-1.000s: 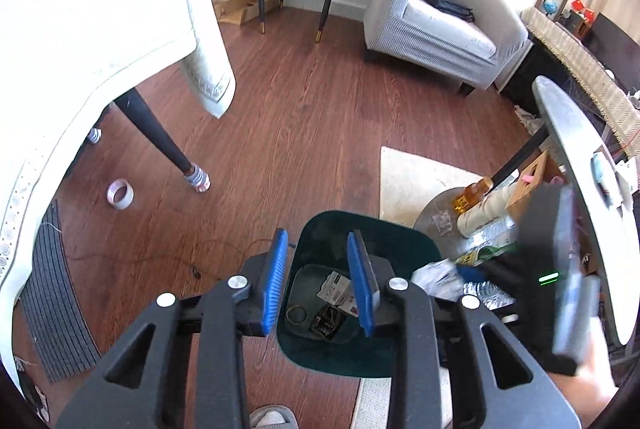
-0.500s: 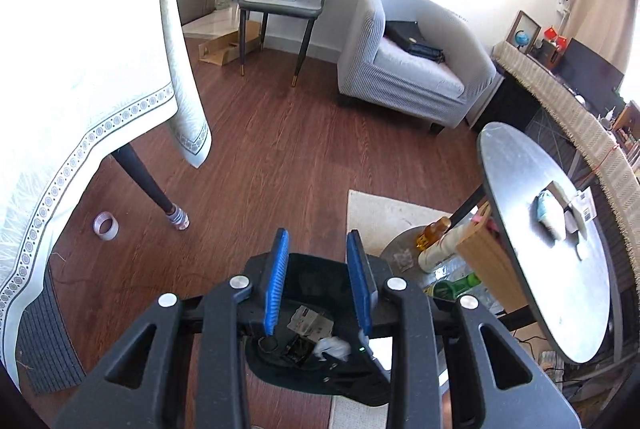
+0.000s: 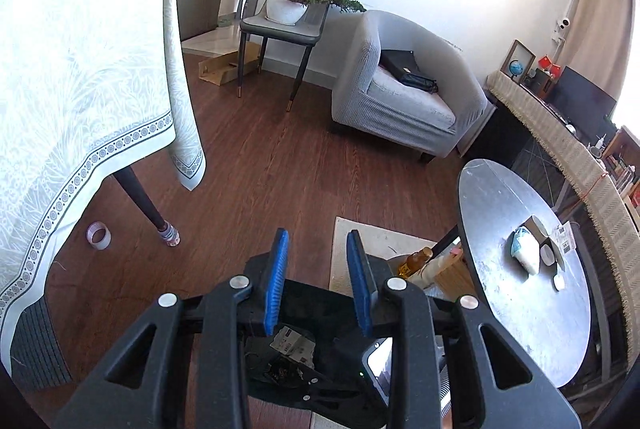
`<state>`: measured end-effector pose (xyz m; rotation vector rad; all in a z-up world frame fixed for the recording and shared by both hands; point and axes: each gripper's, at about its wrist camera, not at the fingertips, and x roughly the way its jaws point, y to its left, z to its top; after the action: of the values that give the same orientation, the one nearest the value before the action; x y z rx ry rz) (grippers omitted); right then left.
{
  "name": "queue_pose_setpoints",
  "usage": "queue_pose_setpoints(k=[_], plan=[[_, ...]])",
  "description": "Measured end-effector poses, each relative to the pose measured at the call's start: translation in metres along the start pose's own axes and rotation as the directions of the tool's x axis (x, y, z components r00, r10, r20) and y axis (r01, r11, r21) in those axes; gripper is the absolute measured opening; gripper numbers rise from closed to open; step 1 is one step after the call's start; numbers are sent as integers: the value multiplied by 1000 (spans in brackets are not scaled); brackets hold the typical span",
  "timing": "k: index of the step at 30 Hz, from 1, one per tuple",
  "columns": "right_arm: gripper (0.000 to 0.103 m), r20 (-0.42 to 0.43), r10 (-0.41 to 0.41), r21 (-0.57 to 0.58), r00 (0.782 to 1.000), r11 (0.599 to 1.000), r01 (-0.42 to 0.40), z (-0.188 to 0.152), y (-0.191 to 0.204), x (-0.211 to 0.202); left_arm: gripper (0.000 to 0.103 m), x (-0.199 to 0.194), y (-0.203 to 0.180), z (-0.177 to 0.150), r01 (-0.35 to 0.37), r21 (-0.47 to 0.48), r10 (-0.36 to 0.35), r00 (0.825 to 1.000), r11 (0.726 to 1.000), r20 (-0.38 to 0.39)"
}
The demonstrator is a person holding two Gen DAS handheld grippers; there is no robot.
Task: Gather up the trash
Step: 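Open both grippers to drop the tape roll and paper into the bin, then move both grippers back over the table toward the wipes pack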
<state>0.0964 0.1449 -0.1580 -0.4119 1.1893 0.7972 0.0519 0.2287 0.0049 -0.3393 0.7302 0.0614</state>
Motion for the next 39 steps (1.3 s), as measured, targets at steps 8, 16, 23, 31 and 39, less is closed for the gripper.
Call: queue_pose_setpoints(k=[8,16,23,31,39], plan=[[49,161,-1,-10,987,1000,2,11,-3,-76,34,-12,-22,9,11,28,-12,999,1000,43],[49,293,-75,39,953,997,67,2,-32,-154,41,-23,-56,15,38,72,-44,995,997,85],[49,338,-151,129,929,985,113,-23,-76,-197,49,-17,-91,13,77,108,-87,992,991,89],[49,354,-218,219,910,965,146,-55,-124,-226,62,-4,-133,7,111,191,-128,989,975,77],[49,380,-283,323,881,933,160,-83,-167,-255,75,22,-181,-12,145,317,-160,987,937,20]])
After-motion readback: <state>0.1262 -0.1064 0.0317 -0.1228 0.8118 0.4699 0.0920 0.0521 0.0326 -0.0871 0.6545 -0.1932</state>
